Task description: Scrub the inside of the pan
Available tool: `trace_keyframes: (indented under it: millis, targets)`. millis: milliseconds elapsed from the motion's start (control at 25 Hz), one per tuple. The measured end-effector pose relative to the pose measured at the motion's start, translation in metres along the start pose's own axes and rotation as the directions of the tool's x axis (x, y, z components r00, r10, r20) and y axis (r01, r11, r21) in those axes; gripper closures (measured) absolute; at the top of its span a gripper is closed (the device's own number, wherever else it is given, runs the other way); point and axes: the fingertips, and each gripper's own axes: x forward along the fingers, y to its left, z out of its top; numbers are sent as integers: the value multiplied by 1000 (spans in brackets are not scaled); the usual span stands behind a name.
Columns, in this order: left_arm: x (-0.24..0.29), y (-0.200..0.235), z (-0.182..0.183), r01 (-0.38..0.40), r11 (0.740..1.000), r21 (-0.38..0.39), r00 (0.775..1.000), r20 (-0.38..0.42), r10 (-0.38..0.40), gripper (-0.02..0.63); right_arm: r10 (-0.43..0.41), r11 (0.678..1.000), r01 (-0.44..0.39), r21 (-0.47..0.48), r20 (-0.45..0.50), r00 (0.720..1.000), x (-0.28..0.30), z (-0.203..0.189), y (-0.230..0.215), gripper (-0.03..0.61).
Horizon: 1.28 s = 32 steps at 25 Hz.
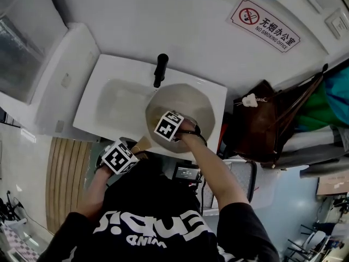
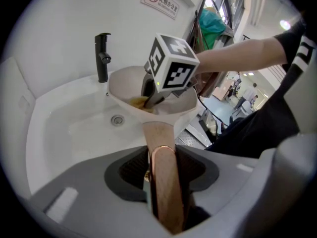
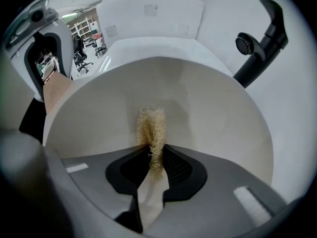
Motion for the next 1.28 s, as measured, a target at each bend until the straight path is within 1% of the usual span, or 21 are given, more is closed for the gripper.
trace_keyframes:
  millis: [200, 360, 520, 800, 960, 1120, 1280]
  targets:
    - [0, 1, 0, 7, 1000, -6, 1000, 0, -7, 446, -63, 997, 63, 32, 2, 998, 2, 4, -33, 503]
    - [0, 1, -1, 11, 1000, -9, 1000, 0, -11, 446, -120, 992, 121, 41, -19, 993, 3, -3, -59, 503]
    - [0, 2, -2, 13, 1000, -11, 1000, -4, -13, 446, -153, 985, 155, 74, -33, 988, 2, -11, -78, 503]
    - [1, 3, -4, 18, 1000, -14, 1000, -11, -19, 448, -220, 968, 226, 108, -63, 974, 0, -34, -104, 504]
    - [0, 4, -3, 19, 1000, -18, 1000, -5, -19, 448, -265, 958, 276, 80, -122, 956, -2, -55, -115, 505]
    - [1, 4, -4, 24, 999, -21, 1000, -2, -24, 448, -258, 959, 275, 72, -187, 948, -5, -76, -115, 505]
    - [1, 5, -4, 26, 999, -26, 1000, 5, -26, 448, -237, 963, 256, 80, -197, 951, -8, -88, -108, 505]
